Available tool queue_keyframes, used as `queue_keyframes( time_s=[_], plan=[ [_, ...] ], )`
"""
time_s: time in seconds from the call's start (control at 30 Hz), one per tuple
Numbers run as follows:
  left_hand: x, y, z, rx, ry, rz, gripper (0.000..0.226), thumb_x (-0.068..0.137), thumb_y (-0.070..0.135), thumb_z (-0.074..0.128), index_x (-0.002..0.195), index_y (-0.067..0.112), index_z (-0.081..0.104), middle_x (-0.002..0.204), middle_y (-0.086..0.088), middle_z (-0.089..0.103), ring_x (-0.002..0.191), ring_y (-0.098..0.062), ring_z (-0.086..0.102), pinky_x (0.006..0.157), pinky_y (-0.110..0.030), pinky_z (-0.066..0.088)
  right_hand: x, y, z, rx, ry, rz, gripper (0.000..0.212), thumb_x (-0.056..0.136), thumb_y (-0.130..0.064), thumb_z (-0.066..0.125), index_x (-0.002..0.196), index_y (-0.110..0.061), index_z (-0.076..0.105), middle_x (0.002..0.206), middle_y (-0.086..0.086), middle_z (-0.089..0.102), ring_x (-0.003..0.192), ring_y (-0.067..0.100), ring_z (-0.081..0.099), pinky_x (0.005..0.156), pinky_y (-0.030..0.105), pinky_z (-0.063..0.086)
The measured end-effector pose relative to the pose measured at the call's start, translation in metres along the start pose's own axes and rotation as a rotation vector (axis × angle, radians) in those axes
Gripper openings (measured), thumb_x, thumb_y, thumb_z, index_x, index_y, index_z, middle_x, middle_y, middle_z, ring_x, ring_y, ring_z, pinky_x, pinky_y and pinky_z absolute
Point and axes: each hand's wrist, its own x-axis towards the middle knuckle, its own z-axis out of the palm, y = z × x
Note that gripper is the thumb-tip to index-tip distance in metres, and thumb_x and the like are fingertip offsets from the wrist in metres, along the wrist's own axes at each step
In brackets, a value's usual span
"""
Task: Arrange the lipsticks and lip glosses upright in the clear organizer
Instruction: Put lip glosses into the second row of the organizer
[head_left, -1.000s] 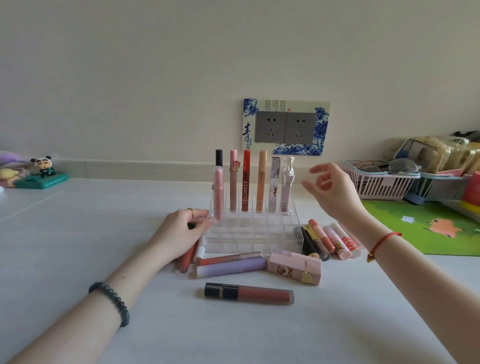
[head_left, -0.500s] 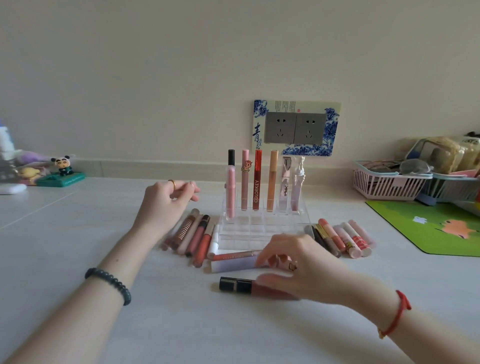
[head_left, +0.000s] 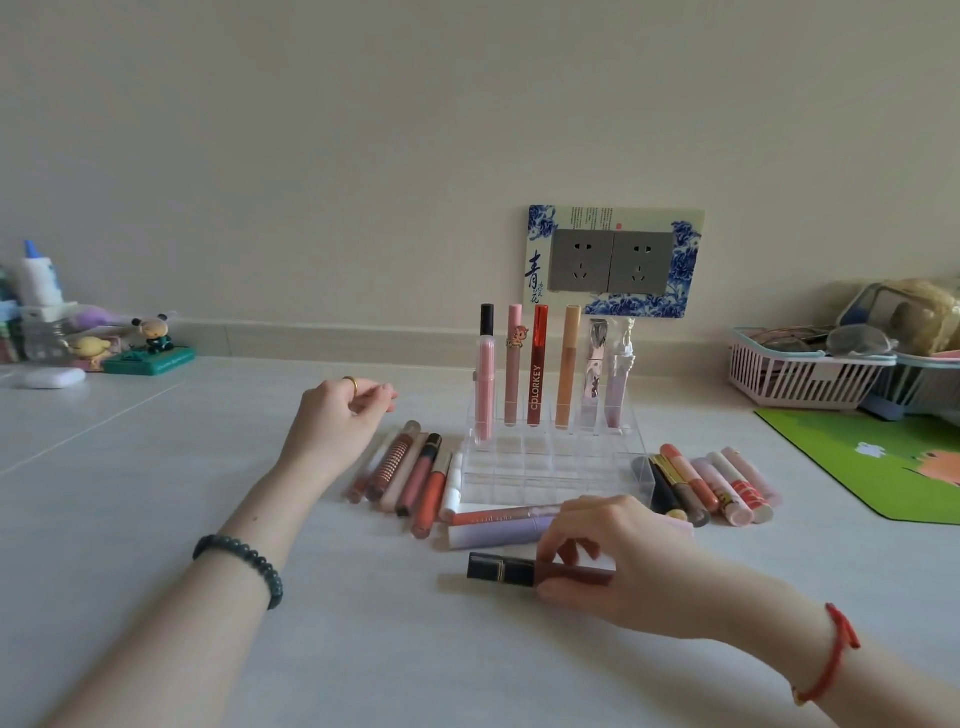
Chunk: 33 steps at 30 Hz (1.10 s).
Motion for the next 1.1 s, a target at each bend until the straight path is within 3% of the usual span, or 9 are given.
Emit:
queue_keyframes(
  time_s=[0.2, 0.23, 0.3, 0.37, 0.57, 0.67, 0.77, 0.93, 1.1],
  plan=[
    [-0.005, -0.013, 0.007, 0.061, -0.044, -0.045, 0.022, 0.088, 0.027, 0.055, 0.099, 0.014, 0.069, 0.099, -0.002, 0.070, 0.088, -0.015, 0.062, 0.078, -0.021, 0.040, 0.009, 0.006, -0.021, 0.261, 0.182, 0.052, 0.005, 0.076, -0.037, 0.060, 0.080, -0.034, 0.061, 0.070, -0.011, 0.066, 0.062, 0.005, 0.058, 0.056, 0.014, 0.047],
    [-0.006, -0.014, 0.009, 0.057, -0.059, -0.046, 0.022, 0.087, 0.027, 0.055, 0.100, 0.014, 0.068, 0.099, -0.002, 0.070, 0.087, -0.017, 0.064, 0.074, -0.022, 0.044, 0.012, 0.008, -0.024, 0.337, 0.217, 0.075, 0.008, 0.074, -0.035, 0.060, 0.081, -0.031, 0.062, 0.072, -0.010, 0.068, 0.060, 0.005, 0.060, 0.057, 0.016, 0.050],
    [-0.008, -0.014, 0.013, 0.042, -0.096, -0.082, 0.021, 0.086, 0.028, 0.055, 0.100, 0.017, 0.067, 0.096, 0.002, 0.068, 0.071, -0.018, 0.066, 0.049, -0.023, 0.049, 0.020, 0.014, -0.029, 0.455, 0.287, 0.125, 0.010, 0.074, -0.028, 0.062, 0.082, -0.023, 0.064, 0.071, -0.003, 0.070, 0.064, 0.006, 0.065, 0.063, 0.017, 0.053],
    [-0.008, -0.014, 0.016, 0.066, -0.125, -0.123, 0.024, 0.085, 0.030, 0.054, 0.103, 0.020, 0.066, 0.099, 0.005, 0.067, 0.063, -0.013, 0.061, 0.032, -0.019, 0.041, 0.031, 0.020, -0.035, 0.495, 0.361, 0.161, 0.007, 0.077, -0.020, 0.064, 0.084, -0.018, 0.064, 0.074, -0.003, 0.070, 0.068, 0.004, 0.066, 0.067, 0.016, 0.054],
    [-0.007, -0.014, 0.019, 0.128, -0.154, -0.099, 0.031, 0.086, 0.028, 0.053, 0.113, 0.016, 0.063, 0.112, 0.004, 0.067, 0.101, -0.012, 0.060, 0.048, -0.020, 0.042, 0.075, 0.026, -0.039, 0.465, 0.507, 0.233, 0.011, 0.080, -0.016, 0.064, 0.090, -0.012, 0.063, 0.079, -0.002, 0.069, 0.069, 0.005, 0.066, 0.066, 0.016, 0.055],
    [-0.006, -0.017, 0.019, 0.114, -0.162, -0.119, 0.032, 0.086, 0.030, 0.053, 0.114, 0.017, 0.062, 0.112, 0.006, 0.065, 0.101, -0.011, 0.058, 0.032, -0.017, 0.039, 0.095, 0.027, -0.034, 0.450, 0.566, 0.278, 0.016, 0.080, -0.016, 0.064, 0.093, -0.008, 0.064, 0.083, 0.004, 0.069, 0.073, 0.012, 0.066, 0.071, 0.023, 0.056],
    [-0.006, -0.020, 0.021, 0.114, -0.164, -0.127, 0.033, 0.085, 0.030, 0.053, 0.115, 0.017, 0.062, 0.111, 0.006, 0.065, 0.097, -0.011, 0.057, 0.030, -0.018, 0.040, 0.109, 0.029, -0.029, 0.458, 0.604, 0.322, 0.018, 0.079, -0.017, 0.065, 0.094, -0.007, 0.064, 0.083, 0.005, 0.069, 0.073, 0.015, 0.066, 0.071, 0.027, 0.056],
    [-0.005, -0.020, 0.022, 0.139, -0.160, -0.120, 0.032, 0.086, 0.030, 0.053, 0.115, 0.017, 0.061, 0.112, 0.002, 0.066, 0.088, -0.017, 0.062, 0.058, -0.024, 0.042, 0.119, 0.033, -0.019, 0.418, 0.620, 0.368, 0.013, 0.079, -0.017, 0.065, 0.089, -0.008, 0.066, 0.065, -0.009, 0.063, 0.057, 0.006, 0.062, 0.055, 0.011, 0.052],
    [-0.005, -0.021, 0.022, 0.107, -0.161, -0.135, 0.031, 0.086, 0.031, 0.053, 0.113, 0.019, 0.062, 0.107, 0.003, 0.066, 0.072, -0.017, 0.056, 0.033, -0.016, 0.038, 0.119, 0.035, -0.010, 0.389, 0.609, 0.372, 0.012, 0.078, -0.018, 0.066, 0.088, -0.010, 0.067, 0.065, -0.011, 0.060, 0.058, -0.002, 0.057, 0.050, 0.003, 0.045]
  ],
)
